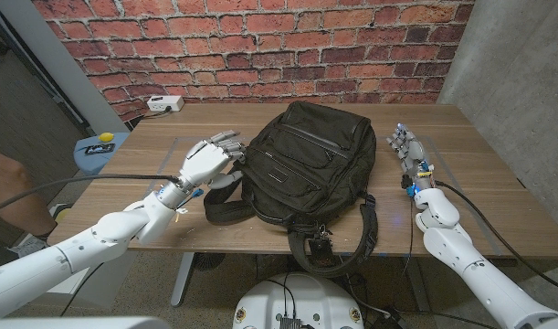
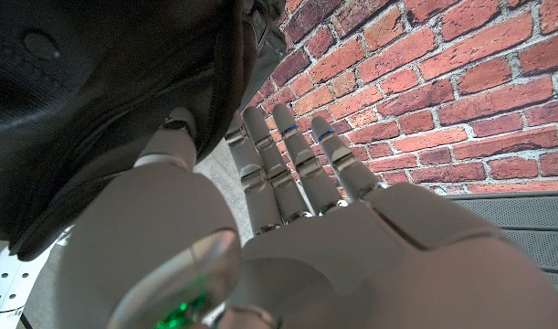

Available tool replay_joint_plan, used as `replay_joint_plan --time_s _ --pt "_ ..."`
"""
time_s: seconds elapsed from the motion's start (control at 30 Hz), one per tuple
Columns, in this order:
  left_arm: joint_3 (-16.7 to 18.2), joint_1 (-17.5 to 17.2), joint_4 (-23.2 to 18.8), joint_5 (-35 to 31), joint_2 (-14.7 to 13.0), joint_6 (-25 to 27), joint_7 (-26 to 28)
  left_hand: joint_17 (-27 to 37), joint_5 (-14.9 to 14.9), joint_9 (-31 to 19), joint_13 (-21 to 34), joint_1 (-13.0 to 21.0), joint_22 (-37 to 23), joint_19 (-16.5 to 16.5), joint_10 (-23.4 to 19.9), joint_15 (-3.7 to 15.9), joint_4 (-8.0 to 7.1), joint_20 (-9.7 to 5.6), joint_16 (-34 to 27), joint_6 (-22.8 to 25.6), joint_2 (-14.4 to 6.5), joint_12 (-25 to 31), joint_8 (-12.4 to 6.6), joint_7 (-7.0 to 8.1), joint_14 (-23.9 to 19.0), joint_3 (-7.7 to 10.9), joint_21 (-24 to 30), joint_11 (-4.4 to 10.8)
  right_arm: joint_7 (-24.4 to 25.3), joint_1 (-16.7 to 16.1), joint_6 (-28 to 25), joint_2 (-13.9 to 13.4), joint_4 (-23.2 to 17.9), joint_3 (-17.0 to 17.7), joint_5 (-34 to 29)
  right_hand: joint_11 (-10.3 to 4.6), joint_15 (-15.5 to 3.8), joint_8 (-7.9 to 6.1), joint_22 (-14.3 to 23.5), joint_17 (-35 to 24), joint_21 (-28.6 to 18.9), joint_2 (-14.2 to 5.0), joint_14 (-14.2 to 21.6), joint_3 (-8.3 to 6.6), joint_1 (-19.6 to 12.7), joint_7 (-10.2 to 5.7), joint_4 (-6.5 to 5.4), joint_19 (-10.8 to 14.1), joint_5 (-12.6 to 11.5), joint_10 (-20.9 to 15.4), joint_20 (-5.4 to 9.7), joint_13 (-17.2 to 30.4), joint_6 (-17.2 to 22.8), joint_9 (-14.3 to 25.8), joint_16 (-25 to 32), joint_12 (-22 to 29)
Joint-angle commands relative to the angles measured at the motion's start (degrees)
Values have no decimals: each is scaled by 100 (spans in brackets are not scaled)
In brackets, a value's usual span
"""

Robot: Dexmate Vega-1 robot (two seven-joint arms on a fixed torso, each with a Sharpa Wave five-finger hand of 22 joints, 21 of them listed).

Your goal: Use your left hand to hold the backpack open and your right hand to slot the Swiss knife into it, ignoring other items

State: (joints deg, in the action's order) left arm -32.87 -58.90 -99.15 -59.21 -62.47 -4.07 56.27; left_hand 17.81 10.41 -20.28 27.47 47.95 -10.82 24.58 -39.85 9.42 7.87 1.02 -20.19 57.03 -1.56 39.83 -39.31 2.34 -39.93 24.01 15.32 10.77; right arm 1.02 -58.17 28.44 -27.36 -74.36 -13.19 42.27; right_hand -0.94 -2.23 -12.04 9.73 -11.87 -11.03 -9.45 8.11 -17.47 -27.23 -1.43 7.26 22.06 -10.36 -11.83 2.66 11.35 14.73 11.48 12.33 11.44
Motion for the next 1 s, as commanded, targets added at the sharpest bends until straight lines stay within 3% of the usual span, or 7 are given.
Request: replay_joint_plan --time_s 0.03,0.57,1.0 --pt "103 -4 -54 43 -42 -58 12 62 16 -9 89 500 -27 59 -108 23 -2 -11 -77 30 -569 98 -72 -69 -102 7 55 12 24 64 -41 20 31 -52 -48 11 -141 28 23 -7 -29 6 9 -40 -66 25 12 55 -26 9 92 23 33 16 19 -5" --pt "284 156 -244 282 23 -243 -358 88 -13 34 282 483 -33 85 -129 81 34 -51 -34 110 -568 222 -187 -14 -205 11 65 94 -9 123 -117 -59 -43 -75 -82 8 -148 29 23 -7 -29 5 7 -45 -70 22 14 57 -26 10 92 24 36 16 19 -3" --pt "445 226 -264 564 127 -495 -569 123 -22 40 345 469 -33 80 -147 105 46 -77 -15 118 -560 245 -245 -4 -222 14 62 122 173 -107 -322 -326 -514 -42 -204 10 -144 31 23 -5 -30 8 7 -46 -74 27 17 60 -26 10 92 24 32 16 18 -2"
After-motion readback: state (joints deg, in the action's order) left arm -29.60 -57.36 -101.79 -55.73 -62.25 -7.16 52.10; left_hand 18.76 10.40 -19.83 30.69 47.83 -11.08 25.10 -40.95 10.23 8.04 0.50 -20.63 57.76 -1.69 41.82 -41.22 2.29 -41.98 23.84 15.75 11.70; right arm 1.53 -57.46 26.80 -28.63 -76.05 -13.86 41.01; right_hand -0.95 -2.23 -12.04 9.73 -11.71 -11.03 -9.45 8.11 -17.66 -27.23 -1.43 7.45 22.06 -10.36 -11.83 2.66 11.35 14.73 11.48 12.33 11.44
